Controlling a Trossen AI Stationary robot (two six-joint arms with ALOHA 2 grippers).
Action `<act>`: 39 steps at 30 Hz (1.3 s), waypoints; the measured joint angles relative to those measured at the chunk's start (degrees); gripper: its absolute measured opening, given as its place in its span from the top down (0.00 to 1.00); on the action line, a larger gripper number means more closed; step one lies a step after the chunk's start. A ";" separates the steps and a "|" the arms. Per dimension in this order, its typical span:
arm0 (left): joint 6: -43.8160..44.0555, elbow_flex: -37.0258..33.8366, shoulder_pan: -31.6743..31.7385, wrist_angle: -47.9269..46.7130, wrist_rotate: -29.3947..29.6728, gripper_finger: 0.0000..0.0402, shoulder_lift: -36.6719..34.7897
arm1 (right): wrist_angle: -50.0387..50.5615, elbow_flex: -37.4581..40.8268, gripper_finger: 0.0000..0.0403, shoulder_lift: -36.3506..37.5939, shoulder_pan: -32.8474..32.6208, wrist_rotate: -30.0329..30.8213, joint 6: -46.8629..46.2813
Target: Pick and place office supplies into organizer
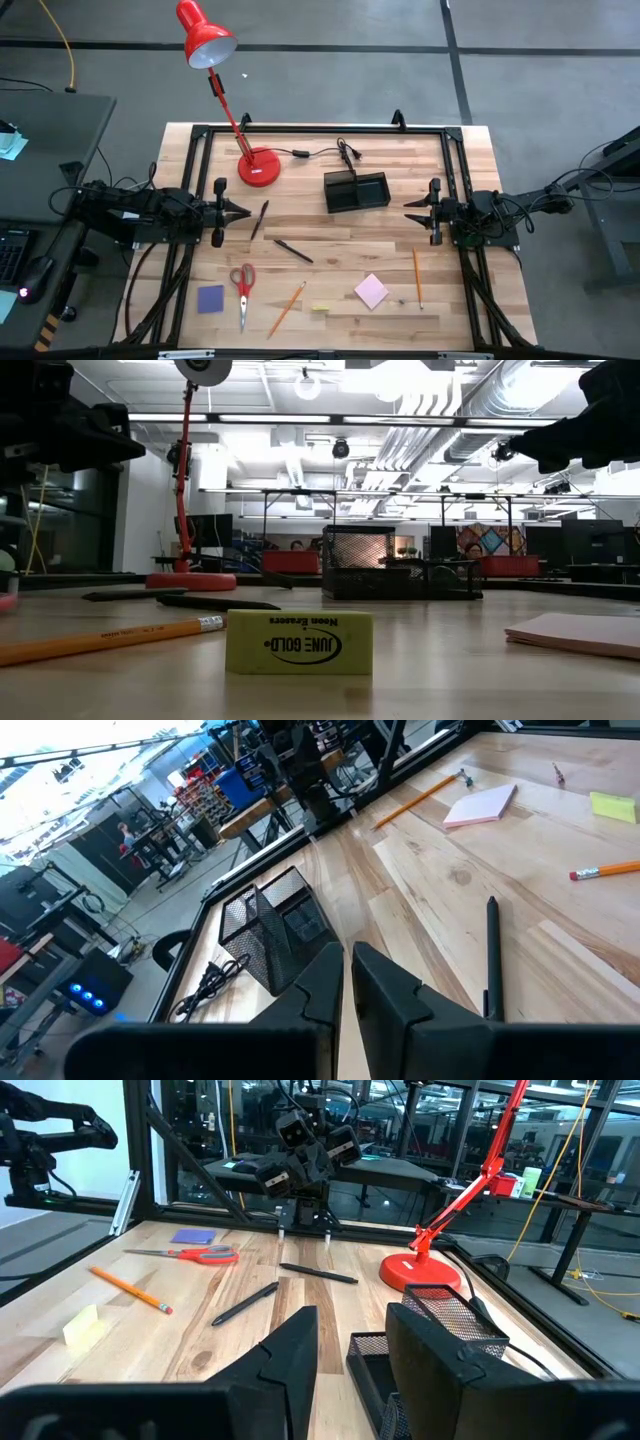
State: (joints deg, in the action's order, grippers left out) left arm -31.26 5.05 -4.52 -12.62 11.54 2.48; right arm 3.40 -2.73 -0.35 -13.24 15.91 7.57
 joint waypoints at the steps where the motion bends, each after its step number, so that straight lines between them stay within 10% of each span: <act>1: 0.00 0.00 -0.01 0.00 0.24 0.95 0.02 | 0.00 0.01 0.72 0.01 0.00 0.00 -0.02; 39: 0.00 0.01 0.01 0.07 6.00 0.95 0.00 | 0.00 -0.01 0.72 0.01 0.01 0.00 0.00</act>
State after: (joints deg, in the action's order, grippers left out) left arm -31.26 5.06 -4.52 -12.56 17.53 2.48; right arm 3.40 -2.74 -0.34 -13.23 15.91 7.57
